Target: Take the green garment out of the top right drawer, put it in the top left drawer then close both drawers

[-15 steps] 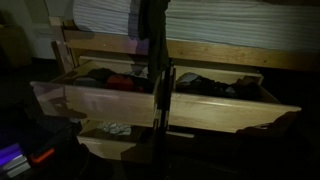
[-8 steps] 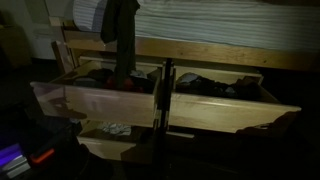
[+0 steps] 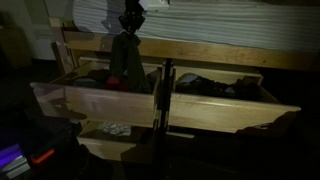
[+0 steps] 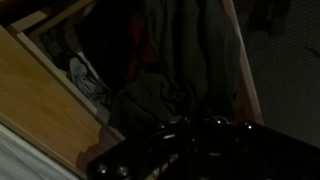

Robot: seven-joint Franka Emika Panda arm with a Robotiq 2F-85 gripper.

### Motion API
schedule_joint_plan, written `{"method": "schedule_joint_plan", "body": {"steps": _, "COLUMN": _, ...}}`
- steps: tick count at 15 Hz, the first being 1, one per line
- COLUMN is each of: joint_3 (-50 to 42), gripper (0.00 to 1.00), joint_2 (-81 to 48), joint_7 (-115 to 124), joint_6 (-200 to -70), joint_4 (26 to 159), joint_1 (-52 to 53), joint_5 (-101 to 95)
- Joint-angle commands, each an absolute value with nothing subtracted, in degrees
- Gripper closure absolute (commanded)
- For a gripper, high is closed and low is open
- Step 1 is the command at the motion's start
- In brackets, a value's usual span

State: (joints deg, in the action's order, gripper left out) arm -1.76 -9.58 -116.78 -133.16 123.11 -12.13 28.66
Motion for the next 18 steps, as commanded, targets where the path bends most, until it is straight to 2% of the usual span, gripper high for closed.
{"method": "schedule_joint_plan", "body": {"steps": 1, "joint_3": -0.07, "gripper": 0.98, "joint_2": -10.0, "joint_7": -132.42, "joint_6": -139.89, "joint_4": 128.44, "joint_1": -12.94, "joint_5": 42.38}}
{"method": "schedule_joint_plan", "body": {"steps": 4, "joint_3": 0.14, "gripper": 0.98, "joint_2": -11.53, "joint_7": -139.99, "joint_6": -140.91, "joint_4": 129.43, "joint_1": -11.56, "joint_5": 49.63}}
{"method": "schedule_joint_plan", "body": {"steps": 5, "joint_3": 0.05, "gripper": 0.78, "joint_2": -12.27, "joint_7": -140.32, "joint_6": -140.79, "joint_4": 129.21, "joint_1": -11.12, "joint_5": 51.04}}
{"method": "schedule_joint_plan", "body": {"steps": 6, "joint_3": -0.07, "gripper": 0.64, "joint_2": -12.88, "joint_7": -140.04, "joint_6": -140.88, "joint_4": 129.02, "joint_1": -10.78, "joint_5": 52.15}}
{"method": "schedule_joint_plan", "body": {"steps": 7, "joint_3": -1.07, "gripper": 0.84, "joint_2": -12.61, "joint_7": -137.86, "joint_6": -139.09, "joint_4": 128.3, "joint_1": -10.54, "joint_5": 49.42}}
{"method": "schedule_joint_plan", "body": {"steps": 10, "joint_3": -0.96, "gripper": 0.64, "joint_2": -13.09, "joint_7": -137.96, "joint_6": -139.29, "joint_4": 128.3, "joint_1": -10.14, "joint_5": 50.38}}
{"method": "schedule_joint_plan", "body": {"steps": 13, "joint_3": -0.96, "gripper": 0.64, "joint_2": -13.09, "joint_7": -137.96, "joint_6": -139.34, "joint_4": 128.3, "joint_1": -10.15, "joint_5": 50.41}}
{"method": "schedule_joint_plan", "body": {"steps": 14, "joint_3": -0.96, "gripper": 0.39, "joint_2": -13.09, "joint_7": -137.96, "joint_6": -139.35, "joint_4": 128.3, "joint_1": -10.15, "joint_5": 50.41}}
{"method": "schedule_joint_plan", "body": {"steps": 15, "joint_3": -1.93, "gripper": 0.37, "joint_2": -13.43, "joint_7": -134.31, "joint_6": -138.75, "joint_4": 128.21, "joint_1": -9.92, "joint_5": 47.43}}
{"method": "schedule_joint_plan", "body": {"steps": 18, "joint_3": -5.42, "gripper": 0.18, "joint_2": -15.39, "joint_7": -122.62, "joint_6": -135.64, "joint_4": 128.31, "joint_1": -11.32, "joint_5": 36.67}}
